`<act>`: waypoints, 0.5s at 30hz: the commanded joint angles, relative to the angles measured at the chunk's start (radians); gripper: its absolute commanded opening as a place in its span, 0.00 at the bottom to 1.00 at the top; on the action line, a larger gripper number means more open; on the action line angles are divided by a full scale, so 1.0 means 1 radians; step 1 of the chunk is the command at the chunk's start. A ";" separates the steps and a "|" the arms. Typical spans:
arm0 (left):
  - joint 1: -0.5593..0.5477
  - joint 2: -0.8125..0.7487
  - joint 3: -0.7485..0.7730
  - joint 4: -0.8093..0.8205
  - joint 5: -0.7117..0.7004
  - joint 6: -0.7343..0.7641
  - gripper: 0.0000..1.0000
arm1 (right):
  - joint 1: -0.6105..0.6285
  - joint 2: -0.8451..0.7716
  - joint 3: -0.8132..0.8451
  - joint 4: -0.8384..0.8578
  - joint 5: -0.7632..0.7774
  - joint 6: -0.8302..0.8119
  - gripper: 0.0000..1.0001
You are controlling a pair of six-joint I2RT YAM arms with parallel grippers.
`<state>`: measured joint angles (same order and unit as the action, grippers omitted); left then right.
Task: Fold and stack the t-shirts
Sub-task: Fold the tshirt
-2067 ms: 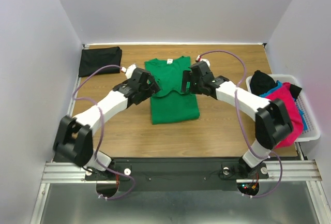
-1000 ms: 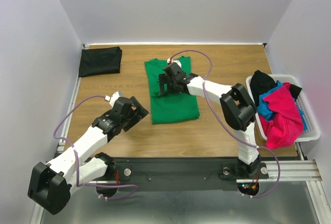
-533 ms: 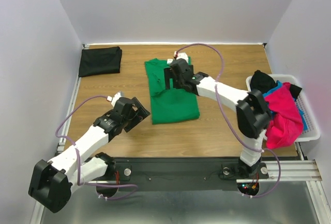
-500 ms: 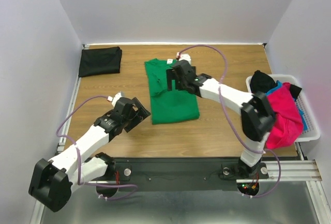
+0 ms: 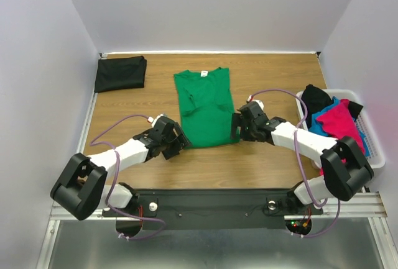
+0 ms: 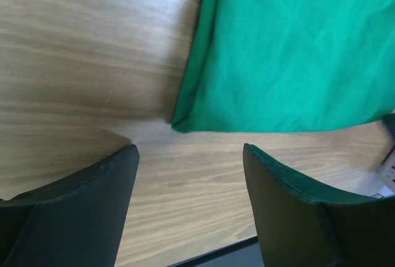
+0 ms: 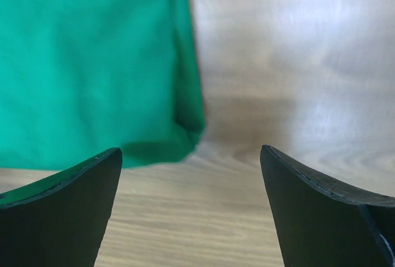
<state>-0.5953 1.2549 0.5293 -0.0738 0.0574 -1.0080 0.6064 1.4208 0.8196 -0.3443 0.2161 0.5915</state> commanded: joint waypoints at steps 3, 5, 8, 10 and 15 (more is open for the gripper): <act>-0.004 0.061 0.004 0.068 -0.004 -0.006 0.71 | -0.048 0.020 -0.028 0.014 -0.073 0.071 0.95; -0.004 0.086 0.008 0.069 -0.004 -0.004 0.57 | -0.057 0.029 -0.033 0.016 -0.080 0.076 0.91; -0.009 0.101 -0.005 0.092 0.010 -0.004 0.31 | -0.062 0.047 -0.040 0.021 -0.092 0.085 0.84; -0.011 0.106 -0.014 0.101 0.007 -0.007 0.17 | -0.065 0.064 -0.042 0.027 -0.101 0.088 0.77; -0.009 0.133 -0.006 0.114 0.005 -0.004 0.02 | -0.065 0.087 -0.066 0.065 -0.165 0.113 0.56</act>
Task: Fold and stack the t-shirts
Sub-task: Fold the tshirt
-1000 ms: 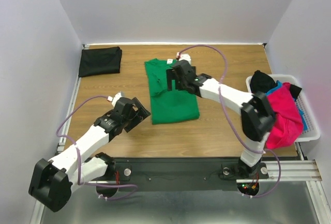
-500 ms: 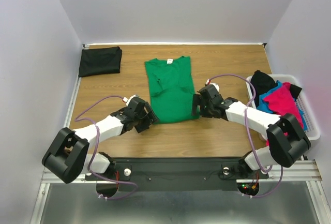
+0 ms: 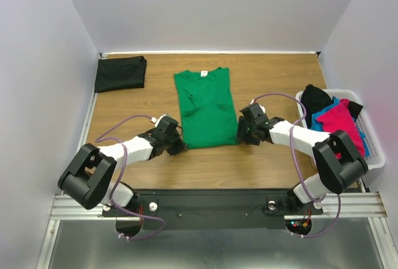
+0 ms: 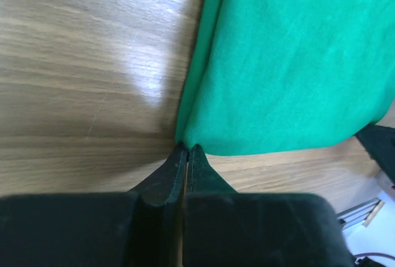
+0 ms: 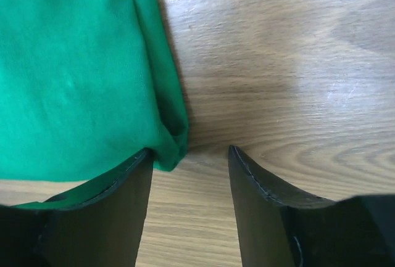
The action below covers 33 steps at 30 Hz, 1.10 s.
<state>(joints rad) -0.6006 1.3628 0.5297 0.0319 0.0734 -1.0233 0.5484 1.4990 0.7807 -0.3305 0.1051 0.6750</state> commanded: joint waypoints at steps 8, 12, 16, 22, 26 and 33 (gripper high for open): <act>-0.010 0.023 -0.006 0.011 -0.040 0.034 0.00 | -0.007 -0.022 -0.073 0.077 -0.100 0.049 0.33; -0.024 -0.053 -0.031 0.017 -0.064 0.034 0.00 | -0.007 -0.020 -0.081 0.099 -0.128 0.034 0.09; -0.030 -0.117 -0.060 0.023 -0.066 0.045 0.00 | -0.007 -0.006 -0.077 0.119 -0.168 0.017 0.00; -0.059 -0.163 -0.108 0.022 -0.050 0.031 0.00 | -0.007 -0.100 -0.126 0.119 -0.200 0.011 0.00; -0.134 -0.246 -0.149 -0.003 -0.044 -0.033 0.00 | -0.007 -0.236 -0.216 0.105 -0.284 0.014 0.00; -0.149 -0.340 -0.061 -0.108 -0.116 -0.022 0.00 | -0.007 -0.353 -0.158 0.045 -0.229 0.008 0.00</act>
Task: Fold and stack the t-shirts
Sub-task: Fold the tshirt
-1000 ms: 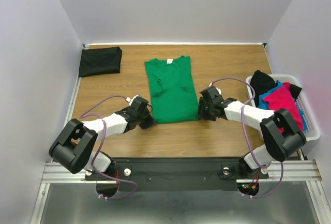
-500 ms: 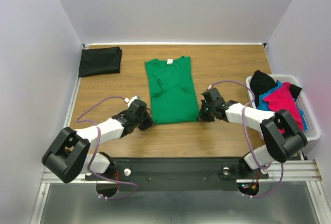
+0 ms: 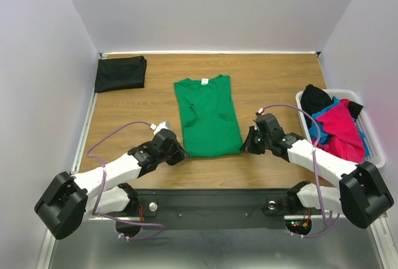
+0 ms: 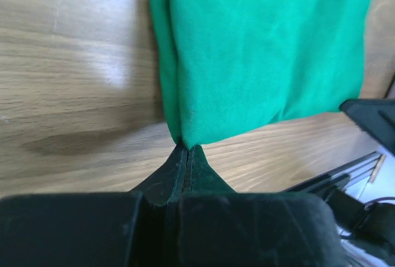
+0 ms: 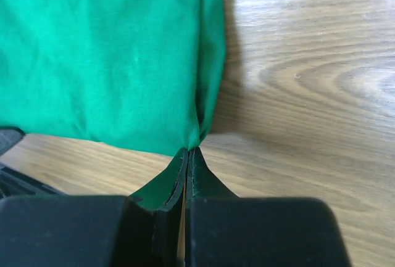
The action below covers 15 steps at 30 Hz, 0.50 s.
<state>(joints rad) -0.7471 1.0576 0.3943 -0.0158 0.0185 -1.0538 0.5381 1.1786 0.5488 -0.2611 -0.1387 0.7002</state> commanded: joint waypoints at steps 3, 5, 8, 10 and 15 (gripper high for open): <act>-0.005 -0.027 0.181 -0.157 -0.144 0.024 0.00 | 0.003 -0.037 0.143 -0.050 0.065 -0.030 0.00; -0.001 -0.009 0.262 -0.200 -0.215 0.038 0.00 | 0.003 -0.019 0.215 -0.064 0.100 -0.041 0.00; 0.034 0.025 0.382 -0.251 -0.236 0.096 0.00 | 0.002 0.021 0.331 -0.082 0.132 -0.053 0.01; 0.057 0.061 0.467 -0.262 -0.244 0.129 0.00 | 0.002 0.073 0.390 -0.096 0.163 -0.060 0.00; 0.152 0.185 0.642 -0.289 -0.255 0.213 0.00 | -0.042 0.222 0.608 -0.109 0.199 -0.091 0.00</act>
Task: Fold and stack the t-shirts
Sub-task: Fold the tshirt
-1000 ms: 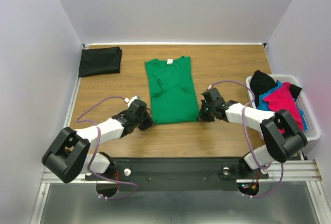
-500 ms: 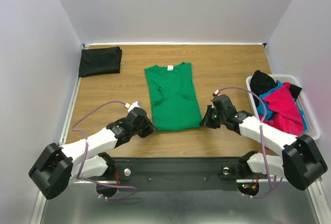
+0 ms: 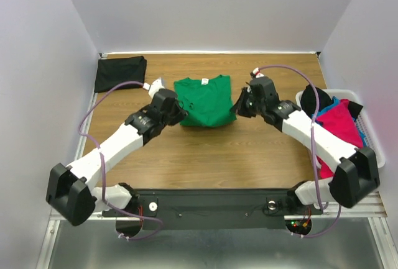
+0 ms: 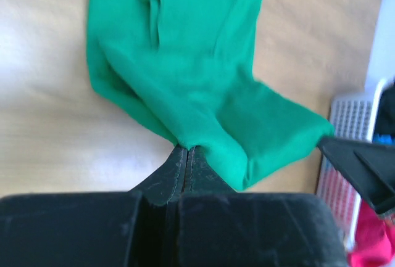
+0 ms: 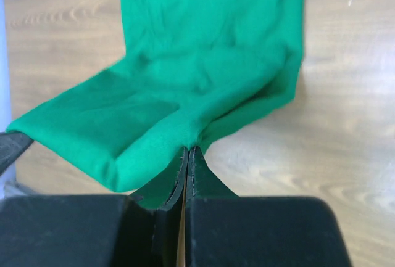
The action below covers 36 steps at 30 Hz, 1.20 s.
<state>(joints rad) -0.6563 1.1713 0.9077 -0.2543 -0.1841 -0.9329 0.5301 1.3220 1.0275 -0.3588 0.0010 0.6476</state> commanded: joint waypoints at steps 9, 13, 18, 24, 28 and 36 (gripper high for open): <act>0.214 0.278 0.348 -0.030 0.028 0.212 0.00 | -0.139 0.290 0.414 -0.012 0.005 -0.098 0.00; 0.274 0.369 0.444 -0.028 0.066 0.250 0.00 | -0.173 0.387 0.493 -0.011 -0.048 -0.123 0.00; 0.320 0.494 0.523 -0.005 0.112 0.285 0.00 | -0.196 0.529 0.606 -0.011 -0.088 -0.155 0.00; 0.369 0.649 0.672 0.004 0.135 0.315 0.00 | -0.226 0.690 0.778 -0.011 -0.075 -0.174 0.01; 0.392 0.746 0.732 0.021 0.176 0.341 0.00 | -0.249 0.766 0.842 -0.011 -0.102 -0.169 0.00; 0.397 0.928 0.879 0.044 0.255 0.411 0.00 | -0.269 0.910 0.887 -0.009 -0.082 -0.166 0.01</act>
<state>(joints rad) -0.2676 2.0636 1.7115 -0.2432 0.0601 -0.5812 0.2817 2.1841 1.8500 -0.3904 -0.1127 0.4961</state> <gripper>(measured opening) 0.026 0.013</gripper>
